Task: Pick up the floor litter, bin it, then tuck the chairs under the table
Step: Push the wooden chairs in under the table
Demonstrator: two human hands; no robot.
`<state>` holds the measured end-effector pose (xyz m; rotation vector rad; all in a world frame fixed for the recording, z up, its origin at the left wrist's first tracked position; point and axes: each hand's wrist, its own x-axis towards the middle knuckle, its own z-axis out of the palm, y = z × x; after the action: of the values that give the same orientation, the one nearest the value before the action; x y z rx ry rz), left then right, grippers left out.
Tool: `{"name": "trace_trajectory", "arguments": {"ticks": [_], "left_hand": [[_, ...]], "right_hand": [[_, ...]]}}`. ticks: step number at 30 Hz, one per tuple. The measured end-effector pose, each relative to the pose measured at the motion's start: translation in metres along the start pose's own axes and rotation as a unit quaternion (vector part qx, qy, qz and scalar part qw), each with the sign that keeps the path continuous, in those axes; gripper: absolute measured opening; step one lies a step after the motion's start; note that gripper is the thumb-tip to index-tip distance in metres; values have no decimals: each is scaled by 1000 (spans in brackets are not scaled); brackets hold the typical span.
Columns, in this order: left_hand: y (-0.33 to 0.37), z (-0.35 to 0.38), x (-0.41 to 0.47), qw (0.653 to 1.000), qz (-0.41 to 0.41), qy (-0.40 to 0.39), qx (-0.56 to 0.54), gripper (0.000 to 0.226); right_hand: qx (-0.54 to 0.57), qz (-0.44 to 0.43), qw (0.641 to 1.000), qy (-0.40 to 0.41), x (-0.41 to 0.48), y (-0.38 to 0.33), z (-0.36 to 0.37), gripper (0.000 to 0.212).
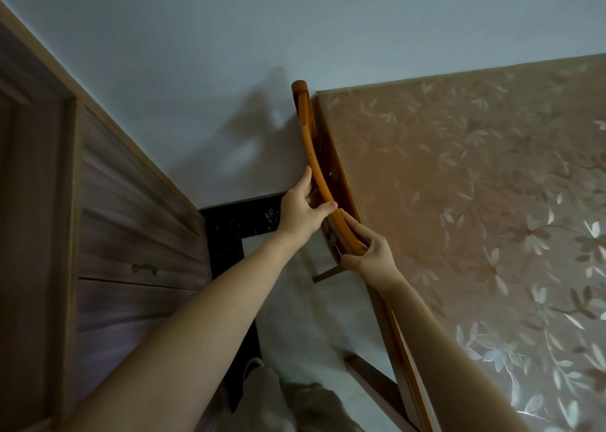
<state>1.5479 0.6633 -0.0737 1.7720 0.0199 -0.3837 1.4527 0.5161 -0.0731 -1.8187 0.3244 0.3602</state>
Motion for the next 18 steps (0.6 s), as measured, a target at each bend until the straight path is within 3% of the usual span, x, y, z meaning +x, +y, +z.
{"name": "trace_trajectory", "arguments": {"ticks": [9,18], "left_hand": [[-5,-2,-1,1000,-1,-14,-22,89],[-6,-1,-5,999,-8,-16,-40,85]], "right_hand": [[1,0,1000,19,-3,-3,2,83],[31,7,999,40,-10,-1,5,62]]}}
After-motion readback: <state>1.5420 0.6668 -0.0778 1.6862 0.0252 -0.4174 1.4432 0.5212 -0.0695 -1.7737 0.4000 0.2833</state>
